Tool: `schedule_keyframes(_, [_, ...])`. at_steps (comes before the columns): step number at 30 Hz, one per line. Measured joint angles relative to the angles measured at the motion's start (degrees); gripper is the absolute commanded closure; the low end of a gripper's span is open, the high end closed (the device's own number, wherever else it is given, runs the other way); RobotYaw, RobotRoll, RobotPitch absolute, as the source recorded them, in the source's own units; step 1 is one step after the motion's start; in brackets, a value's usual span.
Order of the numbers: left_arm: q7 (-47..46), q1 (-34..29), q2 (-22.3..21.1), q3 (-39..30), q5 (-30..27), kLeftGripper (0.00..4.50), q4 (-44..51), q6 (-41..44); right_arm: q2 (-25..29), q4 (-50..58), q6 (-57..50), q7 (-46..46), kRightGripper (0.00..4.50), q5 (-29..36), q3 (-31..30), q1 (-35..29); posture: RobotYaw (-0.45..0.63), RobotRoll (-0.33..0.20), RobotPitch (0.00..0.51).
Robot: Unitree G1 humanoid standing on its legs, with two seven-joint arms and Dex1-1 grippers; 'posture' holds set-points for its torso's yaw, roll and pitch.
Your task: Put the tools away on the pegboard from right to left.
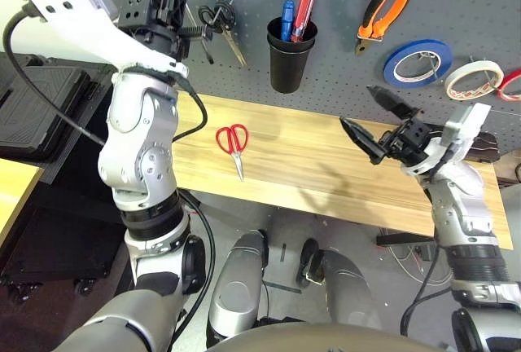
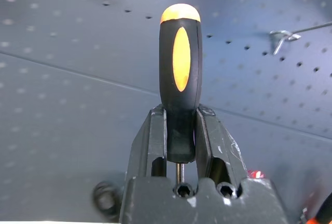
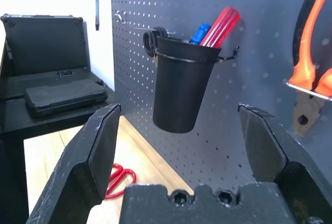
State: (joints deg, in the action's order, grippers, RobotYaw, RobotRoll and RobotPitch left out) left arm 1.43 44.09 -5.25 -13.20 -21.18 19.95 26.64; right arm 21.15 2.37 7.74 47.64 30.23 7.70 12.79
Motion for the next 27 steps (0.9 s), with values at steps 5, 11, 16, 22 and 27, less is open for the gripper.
schedule_keyframes(5, [-0.9, 5.0, 2.3, 2.0, 0.2, 3.90, -4.4, -2.6, 0.8, 0.6, -1.6, -1.6, 0.00, 0.1, 0.6, -0.1, 0.15, 0.000, 0.147])
schedule_keyframes(11, [-0.9, 7.8, 3.5, 2.2, 0.2, 3.90, -10.2, -6.2, 1.1, 0.8, -2.0, -2.4, 0.00, 0.1, 1.6, -0.5, 0.14, 0.000, 0.149])
schedule_keyframes(16, [-0.6, 9.1, 4.6, 2.8, 1.2, 3.90, -16.2, -11.2, 1.1, 0.8, -2.2, -2.9, 0.00, -0.1, 1.9, -0.6, 0.14, 0.000, 0.152])
schedule_keyframes(22, [0.3, 10.1, 4.6, 3.0, 2.9, 3.90, -26.1, -18.3, 1.1, 0.8, -2.2, -3.6, 0.00, -0.5, 1.9, 0.0, 0.14, 0.000, 0.157])
schedule_keyframes(27, [1.3, 11.7, 4.5, 3.0, 3.9, 3.90, -34.0, -24.1, 1.1, 0.8, -2.2, -3.8, 0.00, -1.1, 1.9, 0.4, 0.14, 0.000, 0.162])
